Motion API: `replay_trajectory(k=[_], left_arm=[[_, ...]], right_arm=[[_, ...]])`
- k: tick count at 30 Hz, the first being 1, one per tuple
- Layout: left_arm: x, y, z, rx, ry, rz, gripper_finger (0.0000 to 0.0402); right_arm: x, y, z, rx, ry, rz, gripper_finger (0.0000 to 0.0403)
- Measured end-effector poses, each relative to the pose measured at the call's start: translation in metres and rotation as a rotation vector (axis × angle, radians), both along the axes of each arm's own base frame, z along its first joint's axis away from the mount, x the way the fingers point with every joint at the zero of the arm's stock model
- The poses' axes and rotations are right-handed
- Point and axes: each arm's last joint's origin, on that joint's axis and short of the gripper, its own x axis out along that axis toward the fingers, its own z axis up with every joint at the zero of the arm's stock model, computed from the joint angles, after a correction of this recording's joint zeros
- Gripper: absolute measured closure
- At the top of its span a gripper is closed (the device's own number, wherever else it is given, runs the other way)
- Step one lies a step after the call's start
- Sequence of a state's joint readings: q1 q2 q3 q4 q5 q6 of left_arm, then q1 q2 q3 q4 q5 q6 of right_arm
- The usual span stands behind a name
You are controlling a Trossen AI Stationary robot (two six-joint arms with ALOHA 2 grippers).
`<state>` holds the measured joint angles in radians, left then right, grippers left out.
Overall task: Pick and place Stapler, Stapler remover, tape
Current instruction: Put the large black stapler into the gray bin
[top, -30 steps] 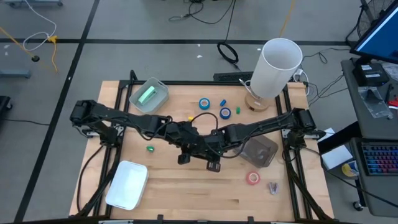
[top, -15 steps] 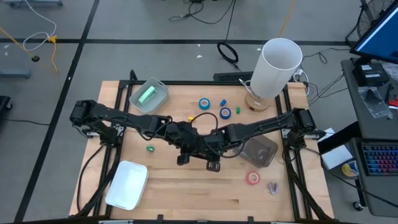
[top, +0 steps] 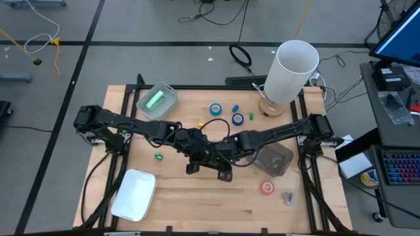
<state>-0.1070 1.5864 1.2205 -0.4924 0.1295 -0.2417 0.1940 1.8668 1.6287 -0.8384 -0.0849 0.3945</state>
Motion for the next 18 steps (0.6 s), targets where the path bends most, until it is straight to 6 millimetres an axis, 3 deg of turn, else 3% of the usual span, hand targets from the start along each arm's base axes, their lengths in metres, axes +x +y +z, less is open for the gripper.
replay_trajectory(k=[11, 18], left_arm=[[-0.027, 0.007, -0.014, 0.148, 0.299, 0.177, 0.0268], [-0.056, 0.023, 0.008, 0.302, 0.329, 0.414, 0.0268]], right_arm=[[-0.004, 0.001, 0.000, 0.067, 0.052, 0.015, 0.0166], [-0.008, 0.002, 0.000, 0.068, 0.081, -0.007, 0.0180]])
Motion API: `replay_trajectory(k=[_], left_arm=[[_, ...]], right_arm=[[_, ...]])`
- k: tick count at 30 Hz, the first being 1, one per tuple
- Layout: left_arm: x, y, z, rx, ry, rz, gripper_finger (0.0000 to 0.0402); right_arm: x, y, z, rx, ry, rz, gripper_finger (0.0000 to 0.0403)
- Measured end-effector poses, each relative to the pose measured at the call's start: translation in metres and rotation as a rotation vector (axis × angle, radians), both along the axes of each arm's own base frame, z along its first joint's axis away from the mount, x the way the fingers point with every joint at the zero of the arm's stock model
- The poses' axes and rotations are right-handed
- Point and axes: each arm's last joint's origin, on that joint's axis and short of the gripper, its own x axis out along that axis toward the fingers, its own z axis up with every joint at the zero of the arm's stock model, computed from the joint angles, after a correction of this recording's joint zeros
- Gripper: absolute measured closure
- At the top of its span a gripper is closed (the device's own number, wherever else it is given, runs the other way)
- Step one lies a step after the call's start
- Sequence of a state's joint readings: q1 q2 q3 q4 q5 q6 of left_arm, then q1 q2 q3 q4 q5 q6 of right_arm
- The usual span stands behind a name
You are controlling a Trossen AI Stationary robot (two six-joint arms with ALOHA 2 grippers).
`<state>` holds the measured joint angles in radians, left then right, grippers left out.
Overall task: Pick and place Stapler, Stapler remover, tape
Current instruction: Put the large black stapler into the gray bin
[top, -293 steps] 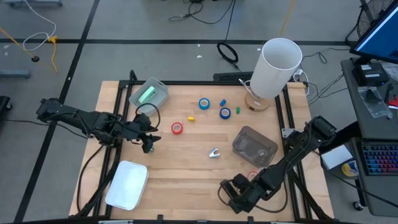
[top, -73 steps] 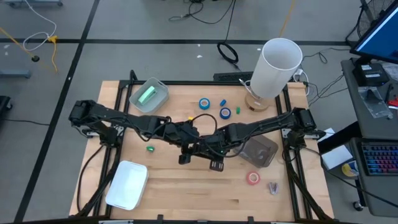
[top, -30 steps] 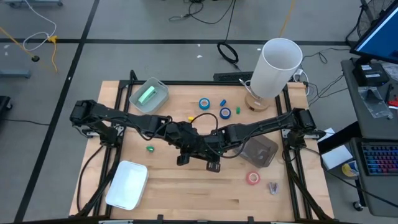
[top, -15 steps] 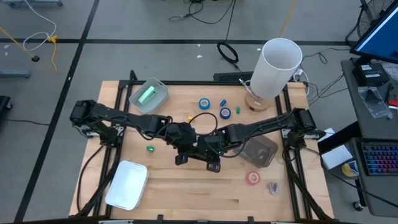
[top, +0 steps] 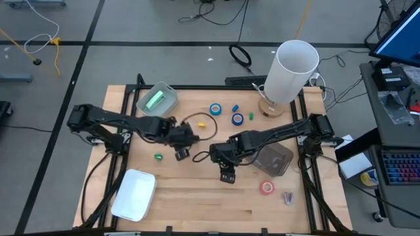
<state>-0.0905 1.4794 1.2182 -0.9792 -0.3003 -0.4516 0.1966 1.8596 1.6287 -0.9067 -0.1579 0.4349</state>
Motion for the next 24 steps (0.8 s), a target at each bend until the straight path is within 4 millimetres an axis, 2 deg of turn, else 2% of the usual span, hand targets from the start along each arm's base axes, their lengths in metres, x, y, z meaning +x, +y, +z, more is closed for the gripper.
replay_trajectory(k=[7, 12, 18, 24], left_arm=[[-0.042, 0.030, 0.037, 0.242, -0.055, 0.213, 0.0268], [-0.070, 0.057, 0.053, 0.362, -0.085, 0.364, 0.0268], [-0.095, 0.089, 0.040, 0.409, -0.086, 0.490, 0.0268], [-0.100, 0.118, 0.008, 0.331, -0.180, 0.501, 0.0268]], right_arm=[[-0.002, 0.003, 0.001, 0.001, 0.006, 0.003, 0.0188], [-0.003, 0.007, 0.001, 0.002, 0.007, 0.010, 0.0187], [-0.004, 0.012, 0.001, 0.003, 0.006, 0.008, 0.0192], [-0.002, 0.013, 0.002, 0.008, -0.014, 0.011, 0.0192]])
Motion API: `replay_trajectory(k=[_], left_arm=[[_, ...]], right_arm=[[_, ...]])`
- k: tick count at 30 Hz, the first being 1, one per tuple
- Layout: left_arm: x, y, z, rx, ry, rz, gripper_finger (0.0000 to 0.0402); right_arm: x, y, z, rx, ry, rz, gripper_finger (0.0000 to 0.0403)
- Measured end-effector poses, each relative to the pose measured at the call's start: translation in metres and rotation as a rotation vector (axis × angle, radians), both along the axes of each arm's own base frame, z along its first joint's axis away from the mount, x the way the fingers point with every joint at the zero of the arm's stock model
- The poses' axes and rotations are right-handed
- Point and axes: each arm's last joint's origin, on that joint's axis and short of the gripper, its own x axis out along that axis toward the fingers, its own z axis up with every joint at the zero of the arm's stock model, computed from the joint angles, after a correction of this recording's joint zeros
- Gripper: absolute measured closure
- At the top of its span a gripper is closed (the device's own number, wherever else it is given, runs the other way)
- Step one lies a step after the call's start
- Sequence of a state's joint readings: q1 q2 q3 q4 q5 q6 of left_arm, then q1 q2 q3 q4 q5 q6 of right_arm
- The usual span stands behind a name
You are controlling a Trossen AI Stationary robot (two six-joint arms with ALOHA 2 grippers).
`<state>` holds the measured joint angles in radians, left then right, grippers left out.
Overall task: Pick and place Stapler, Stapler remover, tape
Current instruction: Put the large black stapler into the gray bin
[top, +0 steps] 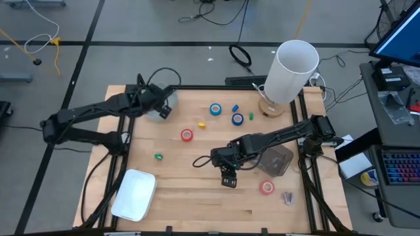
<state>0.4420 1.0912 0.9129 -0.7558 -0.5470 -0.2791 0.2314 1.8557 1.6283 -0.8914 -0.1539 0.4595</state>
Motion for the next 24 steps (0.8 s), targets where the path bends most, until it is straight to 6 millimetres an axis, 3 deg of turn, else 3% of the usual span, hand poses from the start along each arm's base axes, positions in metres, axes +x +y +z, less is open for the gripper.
replay_trajectory(k=[10, 24], left_arm=[[-0.017, 0.036, -0.036, -0.099, -0.005, 0.007, 0.0268], [-0.027, 0.041, -0.072, -0.144, -0.039, -0.011, 0.0268]], right_arm=[[0.000, 0.000, 0.000, 0.009, 0.005, -0.025, 0.0193], [0.003, -0.001, 0.001, 0.017, -0.023, -0.034, 0.0193]])
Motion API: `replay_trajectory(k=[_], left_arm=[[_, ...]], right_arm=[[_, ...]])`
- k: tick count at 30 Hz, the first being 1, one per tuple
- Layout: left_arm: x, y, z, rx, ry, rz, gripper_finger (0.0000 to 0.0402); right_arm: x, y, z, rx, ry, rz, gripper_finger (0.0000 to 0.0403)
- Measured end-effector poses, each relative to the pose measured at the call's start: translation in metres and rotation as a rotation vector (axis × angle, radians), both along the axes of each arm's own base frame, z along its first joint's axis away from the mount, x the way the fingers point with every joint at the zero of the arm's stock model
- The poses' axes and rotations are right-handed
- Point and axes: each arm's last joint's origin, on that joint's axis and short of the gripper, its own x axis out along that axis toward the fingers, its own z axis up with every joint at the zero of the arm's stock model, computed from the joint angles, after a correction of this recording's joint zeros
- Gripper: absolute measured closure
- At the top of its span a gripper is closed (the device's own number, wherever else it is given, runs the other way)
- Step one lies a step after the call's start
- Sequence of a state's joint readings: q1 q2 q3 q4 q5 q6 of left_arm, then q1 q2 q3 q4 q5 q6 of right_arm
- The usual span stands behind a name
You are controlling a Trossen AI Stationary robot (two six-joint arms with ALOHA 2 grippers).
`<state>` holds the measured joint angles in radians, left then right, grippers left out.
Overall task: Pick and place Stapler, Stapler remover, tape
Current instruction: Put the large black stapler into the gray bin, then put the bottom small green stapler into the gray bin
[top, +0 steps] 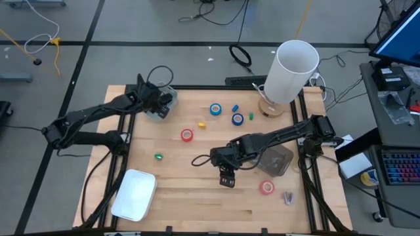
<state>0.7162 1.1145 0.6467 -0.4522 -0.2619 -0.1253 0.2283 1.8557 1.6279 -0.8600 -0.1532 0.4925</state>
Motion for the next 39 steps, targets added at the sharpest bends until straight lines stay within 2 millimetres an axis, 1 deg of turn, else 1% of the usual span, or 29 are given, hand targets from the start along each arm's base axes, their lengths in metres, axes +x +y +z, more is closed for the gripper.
replay_trajectory(k=[3, 13, 14, 17, 19, 22, 27, 31, 34, 36, 39], left_arm=[[-0.002, -0.001, -0.006, -0.005, 0.005, 0.003, 0.0268], [-0.003, -0.003, -0.014, -0.015, -0.002, -0.020, 0.0267], [-0.004, -0.003, -0.015, -0.017, 0.002, -0.019, 0.0260], [-0.005, -0.005, -0.020, -0.045, 0.021, -0.026, 0.0219], [-0.005, -0.005, -0.019, -0.038, 0.013, -0.026, 0.0199], [-0.005, -0.005, -0.019, -0.038, 0.014, -0.025, 0.0188], [-0.005, -0.004, -0.017, -0.030, 0.008, -0.025, 0.0184], [0.000, -0.002, -0.002, -0.017, -0.027, -0.038, 0.0183], [0.006, -0.003, 0.017, -0.024, -0.104, -0.105, 0.0182], [0.009, -0.009, 0.030, -0.038, -0.153, -0.182, 0.0182], [0.013, -0.022, 0.045, -0.035, -0.211, -0.298, 0.0182]], right_arm=[[0.001, 0.000, 0.000, 0.005, -0.008, -0.007, 0.0193], [0.002, 0.000, 0.001, 0.013, -0.018, -0.018, 0.0193], [0.002, 0.000, 0.001, 0.013, -0.018, -0.018, 0.0193], [0.002, 0.000, 0.001, 0.013, -0.018, -0.018, 0.0193], [0.002, 0.001, 0.001, 0.013, -0.019, -0.018, 0.0193], [0.002, 0.001, 0.001, 0.014, -0.020, -0.018, 0.0193], [0.002, 0.001, 0.001, 0.014, -0.020, -0.019, 0.0193], [0.002, 0.001, 0.001, 0.014, -0.020, -0.018, 0.0193], [0.002, 0.001, 0.001, 0.015, -0.013, -0.016, 0.0193], [0.001, 0.000, 0.000, 0.013, -0.002, -0.016, 0.0193], [-0.002, 0.000, -0.001, 0.002, 0.023, -0.016, 0.0193]])
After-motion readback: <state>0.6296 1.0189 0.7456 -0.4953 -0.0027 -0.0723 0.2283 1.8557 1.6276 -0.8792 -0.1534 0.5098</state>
